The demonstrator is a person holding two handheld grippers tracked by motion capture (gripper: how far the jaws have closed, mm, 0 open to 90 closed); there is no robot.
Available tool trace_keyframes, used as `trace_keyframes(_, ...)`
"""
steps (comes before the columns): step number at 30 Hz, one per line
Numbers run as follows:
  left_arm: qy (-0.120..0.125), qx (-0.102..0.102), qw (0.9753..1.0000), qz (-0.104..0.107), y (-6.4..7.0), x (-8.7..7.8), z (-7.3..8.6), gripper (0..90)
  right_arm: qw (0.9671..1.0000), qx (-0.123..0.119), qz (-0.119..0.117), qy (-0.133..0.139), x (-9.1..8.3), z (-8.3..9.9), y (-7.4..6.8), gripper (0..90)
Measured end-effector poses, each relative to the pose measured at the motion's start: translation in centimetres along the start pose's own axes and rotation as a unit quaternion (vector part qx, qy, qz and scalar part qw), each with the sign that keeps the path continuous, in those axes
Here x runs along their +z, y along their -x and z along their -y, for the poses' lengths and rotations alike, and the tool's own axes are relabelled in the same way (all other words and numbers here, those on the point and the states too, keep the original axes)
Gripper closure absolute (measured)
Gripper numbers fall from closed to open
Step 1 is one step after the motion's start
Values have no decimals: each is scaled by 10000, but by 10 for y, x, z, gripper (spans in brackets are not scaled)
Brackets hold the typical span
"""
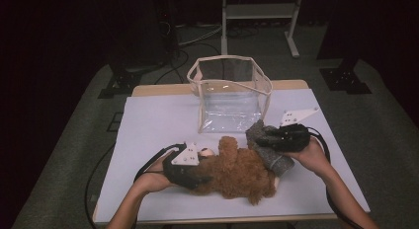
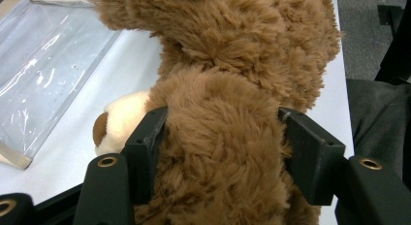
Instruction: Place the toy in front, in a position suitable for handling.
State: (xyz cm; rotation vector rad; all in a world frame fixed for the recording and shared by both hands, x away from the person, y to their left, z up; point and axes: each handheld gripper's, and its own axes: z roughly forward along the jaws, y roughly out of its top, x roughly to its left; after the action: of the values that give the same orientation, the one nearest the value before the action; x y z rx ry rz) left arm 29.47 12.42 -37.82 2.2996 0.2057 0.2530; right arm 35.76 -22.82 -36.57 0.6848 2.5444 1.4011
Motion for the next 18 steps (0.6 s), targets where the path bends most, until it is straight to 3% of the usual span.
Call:
trace_keyframes(4, 23, -26, 10000, -20, -1, 1, 0, 384, 9999, 115, -10, 52, -7, 6, 0, 652)
trace_keyframes(7, 2, -39, 10000, -62, -3, 4, -3, 384, 9999, -38, -147, 73, -10, 4, -12, 653)
trace_keyframes(8, 7, -78, 9999, -95, -3, 6, -5, 383, 9991, -243, -341, 53, -6, -5, -25, 653)
trace_keyframes(9, -14, -70, 9999, -121, -4, 7, -6, 383, 9991, -243, -341, 53, -6, -5, -25, 653)
trace_keyframes(12, -37, -81, 9999, -139, -5, 7, -7, 381, 9965, -597, -568, -143, 12, -17, -46, 652)
trace_keyframes(15, 21, -125, 9998, -122, -5, 6, -4, 382, 9958, -673, -591, -180, 15, -18, -49, 652)
trace_keyframes(18, 104, -164, 9998, -104, -6, 5, -1, 385, 9967, -557, -572, -116, 6, -9, -43, 654)
